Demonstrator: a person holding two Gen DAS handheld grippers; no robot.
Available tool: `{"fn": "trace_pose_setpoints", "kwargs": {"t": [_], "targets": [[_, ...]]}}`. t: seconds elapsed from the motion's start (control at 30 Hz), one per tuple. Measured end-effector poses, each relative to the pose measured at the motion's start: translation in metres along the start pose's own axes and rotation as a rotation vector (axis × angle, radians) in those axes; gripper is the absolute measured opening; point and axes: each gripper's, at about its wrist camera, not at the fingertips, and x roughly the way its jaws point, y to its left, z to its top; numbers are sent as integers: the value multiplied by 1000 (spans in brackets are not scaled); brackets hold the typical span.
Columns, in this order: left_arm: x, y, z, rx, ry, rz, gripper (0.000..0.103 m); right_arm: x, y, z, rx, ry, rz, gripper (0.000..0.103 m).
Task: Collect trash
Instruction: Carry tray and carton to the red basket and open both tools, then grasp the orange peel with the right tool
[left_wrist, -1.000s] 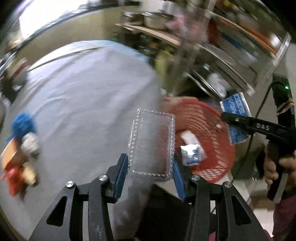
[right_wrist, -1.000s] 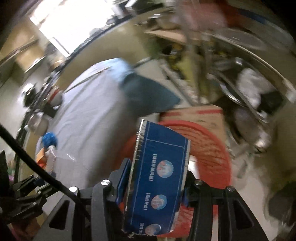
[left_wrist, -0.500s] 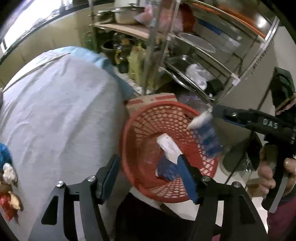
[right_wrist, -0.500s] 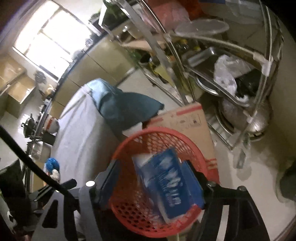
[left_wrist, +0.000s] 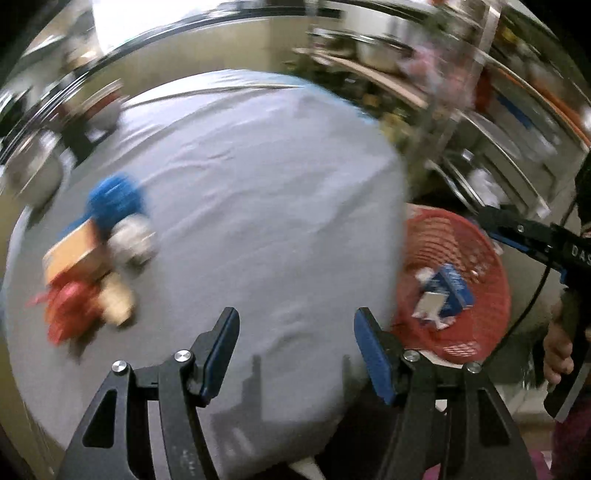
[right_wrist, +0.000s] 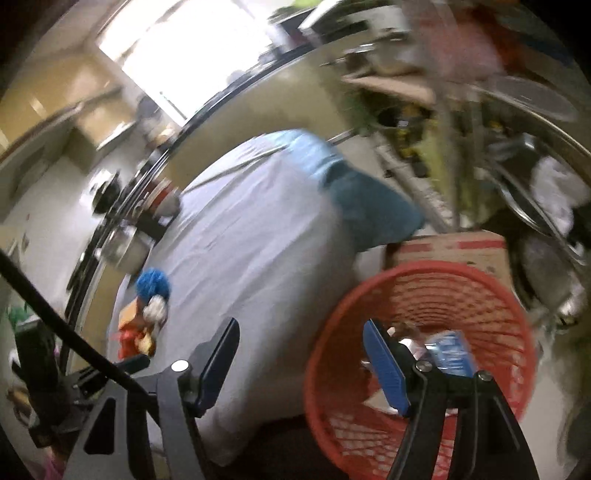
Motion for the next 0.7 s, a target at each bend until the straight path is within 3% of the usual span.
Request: {"fn": "trace_pose_setpoints", "kwargs": {"t": [0.4,0.47,0.57,0.7], "targets": [[-36,183,-88,-447,-17,208,65,70,129,-22,-239,148,160,72],[-41,201,-95,-496,-29,219,65,83,152,-26,-285,172,189,66],[-47,215,-97,-526,-51,211,65,103,180,-28,-329,216,223,58],[-48,219,-87,-501,-91,208,65,135,211,-34,-361,307,266,58]]}}
